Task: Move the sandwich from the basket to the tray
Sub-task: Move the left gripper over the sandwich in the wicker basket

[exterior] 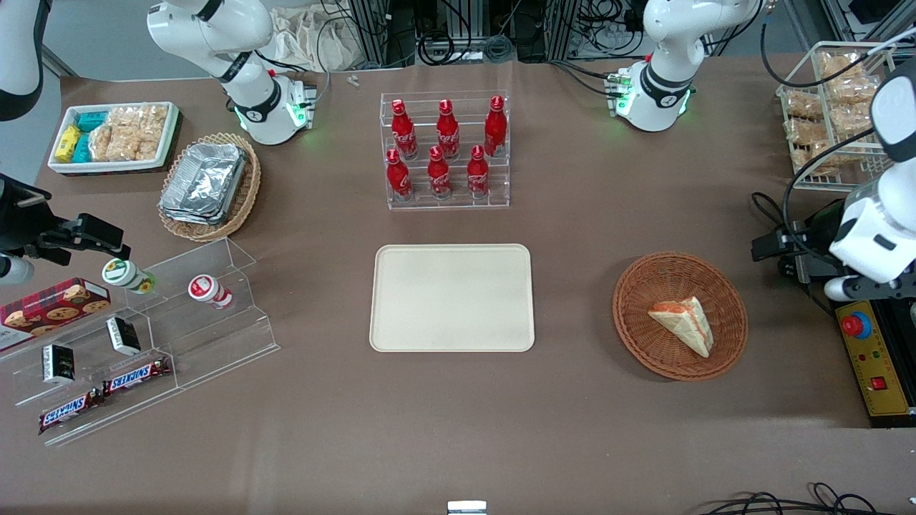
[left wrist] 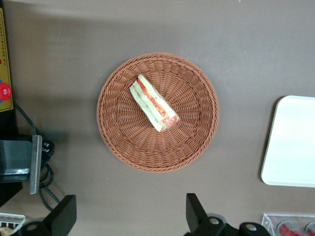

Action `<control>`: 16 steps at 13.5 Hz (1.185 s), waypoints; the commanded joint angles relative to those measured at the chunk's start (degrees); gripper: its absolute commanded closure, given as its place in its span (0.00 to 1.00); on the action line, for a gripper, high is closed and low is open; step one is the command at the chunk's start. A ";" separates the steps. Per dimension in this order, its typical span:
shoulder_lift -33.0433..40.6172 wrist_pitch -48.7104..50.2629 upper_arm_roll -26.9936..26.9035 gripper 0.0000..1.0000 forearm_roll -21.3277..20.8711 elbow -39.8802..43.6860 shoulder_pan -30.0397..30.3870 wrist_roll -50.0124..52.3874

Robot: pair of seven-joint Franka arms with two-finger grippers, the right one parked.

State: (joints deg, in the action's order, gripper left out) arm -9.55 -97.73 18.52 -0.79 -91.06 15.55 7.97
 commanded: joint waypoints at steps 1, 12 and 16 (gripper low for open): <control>-1.43 -2.96 0.20 0.00 -2.80 0.64 -0.69 4.75; -8.28 -28.56 -0.06 0.00 -7.38 -16.77 -2.01 40.72; -9.52 -28.66 -0.32 0.00 -7.47 -18.61 -1.84 41.07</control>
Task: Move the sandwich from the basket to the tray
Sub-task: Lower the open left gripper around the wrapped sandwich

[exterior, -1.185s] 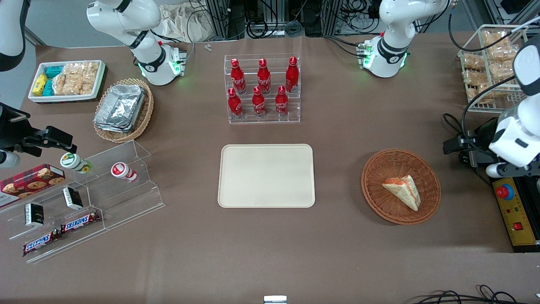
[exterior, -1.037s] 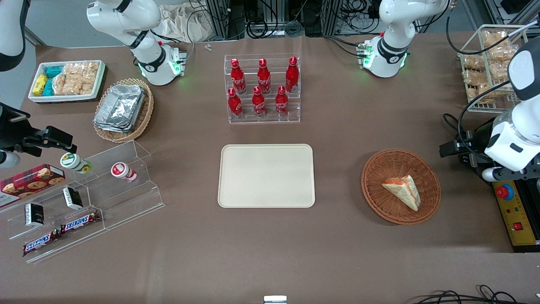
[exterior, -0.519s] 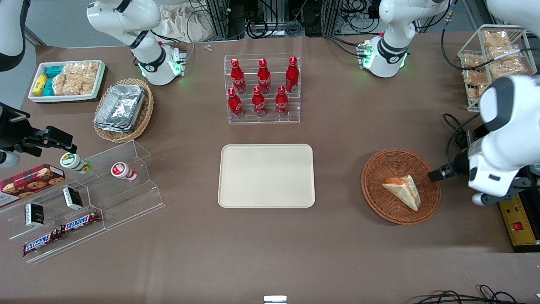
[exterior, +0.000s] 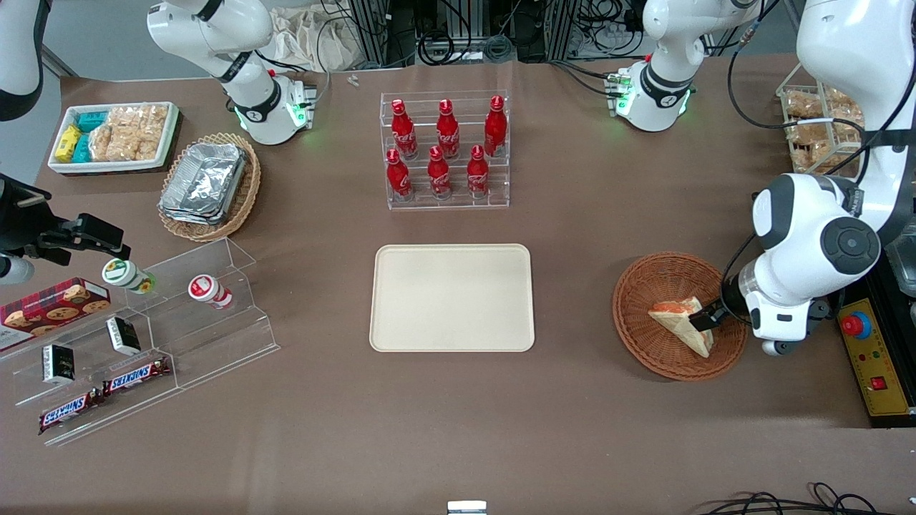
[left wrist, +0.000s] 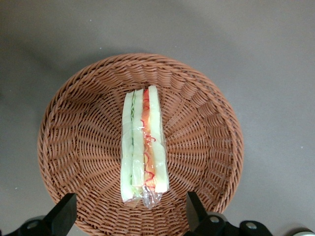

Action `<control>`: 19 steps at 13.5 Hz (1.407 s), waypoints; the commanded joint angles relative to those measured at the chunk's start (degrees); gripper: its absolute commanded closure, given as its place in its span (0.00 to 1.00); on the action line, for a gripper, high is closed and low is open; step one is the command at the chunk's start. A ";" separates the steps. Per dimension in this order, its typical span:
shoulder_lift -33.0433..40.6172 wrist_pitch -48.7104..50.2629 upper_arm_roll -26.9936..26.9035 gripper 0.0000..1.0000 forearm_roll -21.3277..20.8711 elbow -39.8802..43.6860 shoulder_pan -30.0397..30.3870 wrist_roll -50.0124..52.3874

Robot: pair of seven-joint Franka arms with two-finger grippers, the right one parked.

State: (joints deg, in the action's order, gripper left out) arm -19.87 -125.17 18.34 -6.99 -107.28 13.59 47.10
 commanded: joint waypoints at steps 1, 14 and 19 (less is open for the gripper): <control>0.28 -1.30 -0.23 0.00 -1.27 -2.50 0.12 2.03; -4.12 -3.15 -0.84 0.00 -2.94 -2.24 0.30 3.35; -4.21 -2.89 -0.76 0.00 -2.76 1.18 0.21 5.36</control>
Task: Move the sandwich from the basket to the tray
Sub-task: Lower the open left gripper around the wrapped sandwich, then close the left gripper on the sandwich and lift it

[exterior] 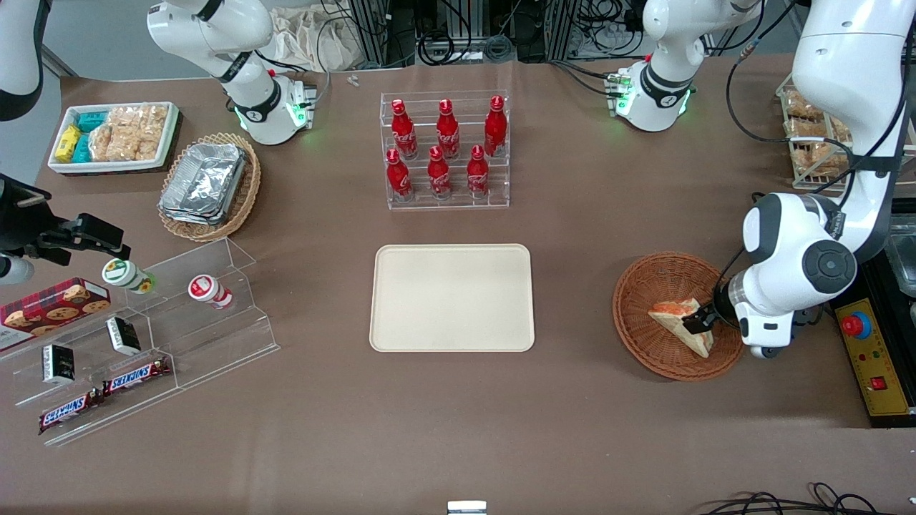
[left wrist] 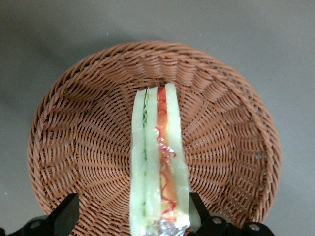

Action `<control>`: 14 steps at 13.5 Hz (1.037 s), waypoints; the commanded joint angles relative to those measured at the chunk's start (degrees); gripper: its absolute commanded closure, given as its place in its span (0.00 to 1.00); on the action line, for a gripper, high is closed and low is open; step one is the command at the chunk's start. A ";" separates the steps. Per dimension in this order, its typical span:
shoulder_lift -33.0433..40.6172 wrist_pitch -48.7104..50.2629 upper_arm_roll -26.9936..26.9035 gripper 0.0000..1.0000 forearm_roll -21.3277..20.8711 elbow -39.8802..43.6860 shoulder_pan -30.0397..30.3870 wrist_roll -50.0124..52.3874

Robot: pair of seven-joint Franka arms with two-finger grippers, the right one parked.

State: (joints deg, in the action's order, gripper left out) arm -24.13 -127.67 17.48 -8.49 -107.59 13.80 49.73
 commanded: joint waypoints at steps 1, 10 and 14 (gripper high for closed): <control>-0.21 -0.30 0.19 0.00 -1.26 2.38 -0.27 3.79; -6.72 -1.18 0.19 0.00 -6.45 1.86 -0.97 5.12; -6.89 -1.79 0.28 1.00 -6.54 4.05 -1.58 13.28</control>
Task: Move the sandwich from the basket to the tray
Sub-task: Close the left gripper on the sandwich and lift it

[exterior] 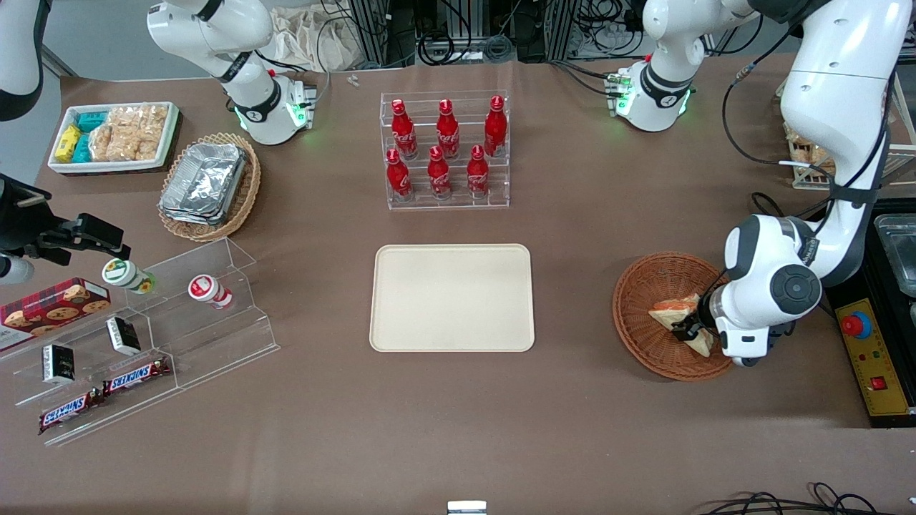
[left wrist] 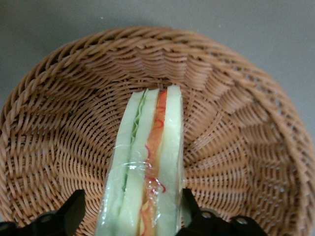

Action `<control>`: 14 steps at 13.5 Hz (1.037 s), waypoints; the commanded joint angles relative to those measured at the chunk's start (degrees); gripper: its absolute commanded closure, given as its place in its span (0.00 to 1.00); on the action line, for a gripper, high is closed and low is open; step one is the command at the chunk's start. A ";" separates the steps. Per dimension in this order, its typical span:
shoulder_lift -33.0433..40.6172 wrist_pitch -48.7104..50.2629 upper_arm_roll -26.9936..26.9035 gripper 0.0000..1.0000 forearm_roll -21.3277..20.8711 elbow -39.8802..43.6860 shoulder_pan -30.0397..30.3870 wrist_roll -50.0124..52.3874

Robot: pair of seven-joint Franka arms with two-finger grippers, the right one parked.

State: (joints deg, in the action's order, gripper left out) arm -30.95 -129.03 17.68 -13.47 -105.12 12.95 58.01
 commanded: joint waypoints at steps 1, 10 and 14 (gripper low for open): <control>-0.16 -0.34 0.07 1.00 -1.29 2.54 -0.82 5.18; 0.27 15.92 4.28 1.00 -0.41 21.60 -0.90 5.44; 0.01 17.06 10.26 1.00 0.82 26.55 -3.35 5.35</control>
State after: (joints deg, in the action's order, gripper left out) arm -30.27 -113.59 26.29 -13.12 -80.66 11.76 62.33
